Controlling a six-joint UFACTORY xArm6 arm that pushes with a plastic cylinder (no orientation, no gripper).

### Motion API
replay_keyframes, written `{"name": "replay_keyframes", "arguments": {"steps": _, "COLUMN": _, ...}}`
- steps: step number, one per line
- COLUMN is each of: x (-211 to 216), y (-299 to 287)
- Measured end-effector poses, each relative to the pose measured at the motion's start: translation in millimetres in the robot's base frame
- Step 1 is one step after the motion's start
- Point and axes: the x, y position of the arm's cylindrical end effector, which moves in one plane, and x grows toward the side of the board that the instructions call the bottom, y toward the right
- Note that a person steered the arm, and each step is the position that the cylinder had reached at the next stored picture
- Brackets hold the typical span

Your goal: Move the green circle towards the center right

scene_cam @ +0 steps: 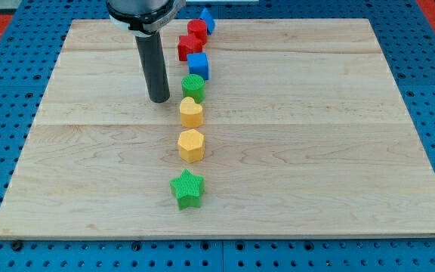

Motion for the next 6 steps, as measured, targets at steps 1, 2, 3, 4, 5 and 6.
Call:
{"name": "replay_keyframes", "arguments": {"steps": 1, "x": -12, "y": 38}}
{"name": "replay_keyframes", "arguments": {"steps": 2, "x": -16, "y": 121}}
{"name": "replay_keyframes", "arguments": {"steps": 3, "x": -18, "y": 201}}
{"name": "replay_keyframes", "arguments": {"steps": 4, "x": -32, "y": 154}}
{"name": "replay_keyframes", "arguments": {"steps": 5, "x": -50, "y": 175}}
{"name": "replay_keyframes", "arguments": {"steps": 6, "x": -44, "y": 256}}
